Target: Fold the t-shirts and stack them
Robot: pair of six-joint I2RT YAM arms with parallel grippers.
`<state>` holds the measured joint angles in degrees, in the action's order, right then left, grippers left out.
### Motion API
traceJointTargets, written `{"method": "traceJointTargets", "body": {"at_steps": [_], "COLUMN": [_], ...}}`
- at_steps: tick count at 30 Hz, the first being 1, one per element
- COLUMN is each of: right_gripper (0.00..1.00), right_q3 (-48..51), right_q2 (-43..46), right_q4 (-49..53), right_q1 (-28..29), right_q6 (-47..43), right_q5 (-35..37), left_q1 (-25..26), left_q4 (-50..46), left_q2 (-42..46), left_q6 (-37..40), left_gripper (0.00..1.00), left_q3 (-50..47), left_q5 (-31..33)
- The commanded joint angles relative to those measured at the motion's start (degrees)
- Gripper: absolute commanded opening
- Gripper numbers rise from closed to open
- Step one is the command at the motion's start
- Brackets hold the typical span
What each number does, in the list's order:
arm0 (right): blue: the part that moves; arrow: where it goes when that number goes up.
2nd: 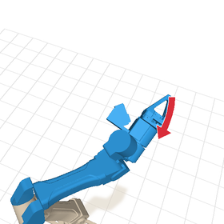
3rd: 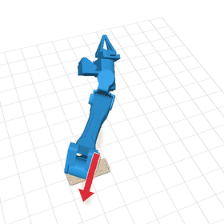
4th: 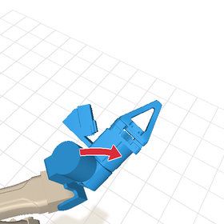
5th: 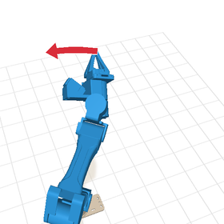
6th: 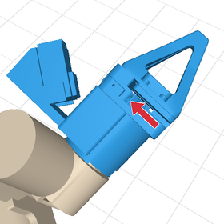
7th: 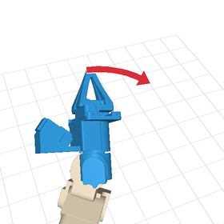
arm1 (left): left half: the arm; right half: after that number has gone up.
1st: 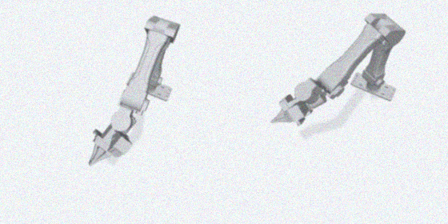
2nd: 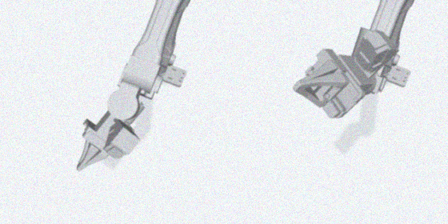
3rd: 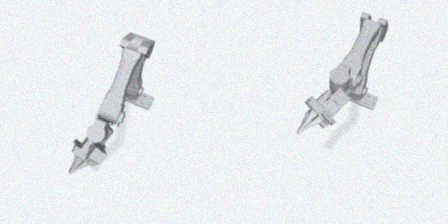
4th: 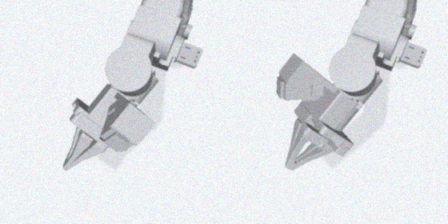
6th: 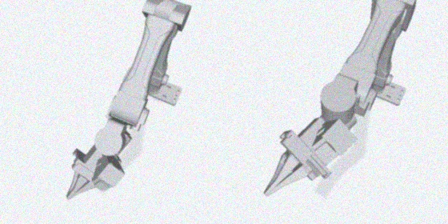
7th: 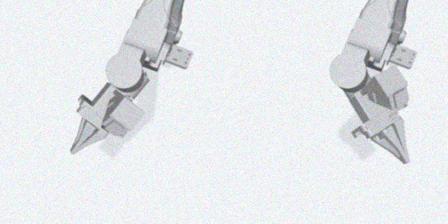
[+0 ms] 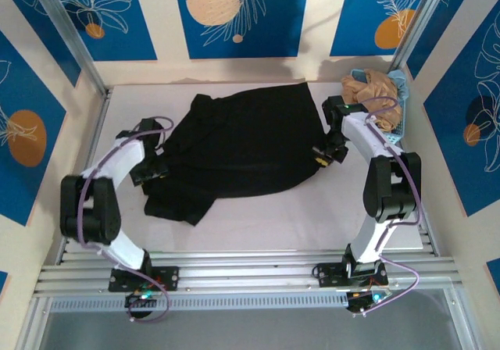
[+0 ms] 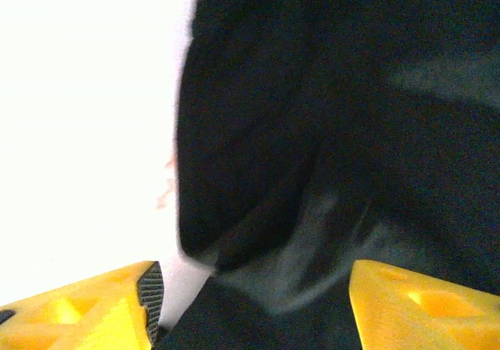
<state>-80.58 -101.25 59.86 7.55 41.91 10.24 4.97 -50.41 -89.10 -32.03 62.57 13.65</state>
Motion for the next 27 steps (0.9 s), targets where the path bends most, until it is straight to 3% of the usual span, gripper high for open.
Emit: {"method": "traceJointTargets", "body": {"at_steps": [1, 8, 13, 15, 16, 19, 20, 27], "right_gripper": [0.0, 0.0, 0.0, 0.0, 0.0, 0.0, 0.0, 0.0], "right_q3": [2.9, 6.5, 7.9, 8.3, 8.4, 8.8, 8.8, 2.3], "right_q2": [3.0, 5.6, 7.0, 7.6, 7.9, 8.9, 9.4, 12.4], "right_q4": [0.6, 0.4, 0.7, 0.6, 0.6, 0.2, 0.0, -1.8], "right_q1": [0.4, 1.3, 1.2, 1.2, 1.2, 1.4, 1.5, 3.3], "right_q6": [-0.4, -0.9, -0.8, -0.6, -0.5, -0.5, -0.7, -2.9], "right_q5": [-1.5, -2.6, -2.5, -2.7, -2.8, -3.3, -3.7, -4.9], "left_q1": [-0.4, -0.4, -0.3, -0.3, -0.3, -0.3, -0.3, -0.2], "left_q4": [-5.8, -3.2, 1.5, 2.6, 3.2, 4.0, 4.0, 1.9], "left_q2": [8.4, 3.0, -2.7, -4.3, -4.6, -3.2, -1.9, 7.5], "left_q6": [0.5, -1.9, -5.2, -5.9, -6.2, -7.1, -7.5, -13.2], "left_gripper": [0.68, 0.74, 0.68, 0.61, 0.52, 0.12, 0.03, 0.0], "left_q3": [-6.0, -10.7, -13.3, -13.9, -14.0, -12.0, -10.5, 3.7], "left_q5": [-0.5, -5.9, -9.5, -9.3, -8.8, -7.2, -6.9, -5.4]}}
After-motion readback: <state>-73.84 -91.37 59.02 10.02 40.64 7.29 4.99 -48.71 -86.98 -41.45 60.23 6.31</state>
